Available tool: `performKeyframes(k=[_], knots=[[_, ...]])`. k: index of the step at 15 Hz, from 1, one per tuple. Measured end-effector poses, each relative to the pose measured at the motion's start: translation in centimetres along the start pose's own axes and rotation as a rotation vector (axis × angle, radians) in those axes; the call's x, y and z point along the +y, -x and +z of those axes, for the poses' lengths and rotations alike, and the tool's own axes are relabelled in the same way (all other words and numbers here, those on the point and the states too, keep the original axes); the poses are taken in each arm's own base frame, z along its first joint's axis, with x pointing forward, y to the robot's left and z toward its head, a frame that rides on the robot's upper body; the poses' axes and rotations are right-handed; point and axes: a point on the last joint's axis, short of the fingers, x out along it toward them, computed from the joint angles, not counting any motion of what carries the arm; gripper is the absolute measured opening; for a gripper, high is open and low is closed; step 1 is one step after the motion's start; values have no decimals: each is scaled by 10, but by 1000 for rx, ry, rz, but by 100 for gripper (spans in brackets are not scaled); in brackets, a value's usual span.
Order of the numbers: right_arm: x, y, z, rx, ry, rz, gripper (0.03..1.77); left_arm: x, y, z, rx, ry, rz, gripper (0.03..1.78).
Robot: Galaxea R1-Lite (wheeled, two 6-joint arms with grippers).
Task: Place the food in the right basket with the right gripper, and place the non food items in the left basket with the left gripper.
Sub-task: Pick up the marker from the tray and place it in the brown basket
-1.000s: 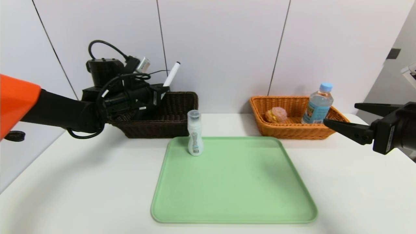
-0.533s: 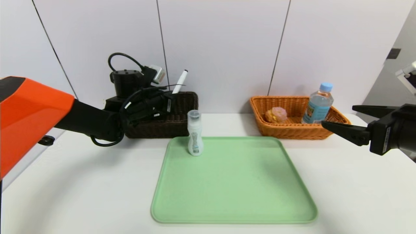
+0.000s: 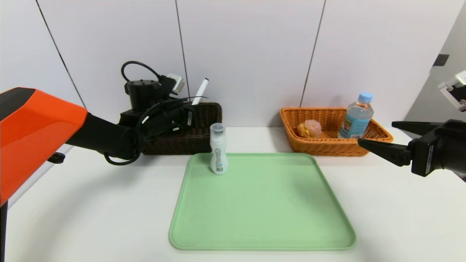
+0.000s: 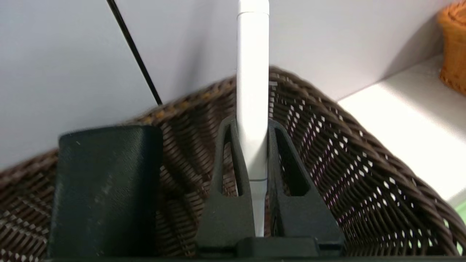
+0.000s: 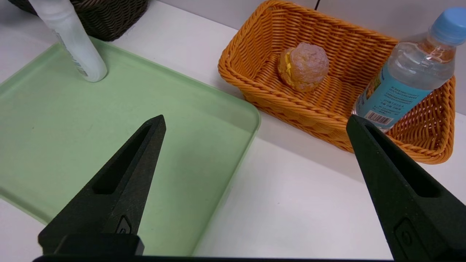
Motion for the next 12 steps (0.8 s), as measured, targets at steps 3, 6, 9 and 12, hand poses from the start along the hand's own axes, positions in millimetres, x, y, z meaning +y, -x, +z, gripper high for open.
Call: performKeyframes(k=[3,6,9,12], knots=[[0,-1,0,4,-1,0,171,0,-1,-2,-12,-3,1,17],[0,-2,-1,6,-1,0,171,1,0,-4,14,1,6,17],[0,-2,-3,13,-2,3,171,2,2,-4,49,-22,57,17],[0,-2,-4,16,-2,4,171,2,5,-4,77,-45,89,47]])
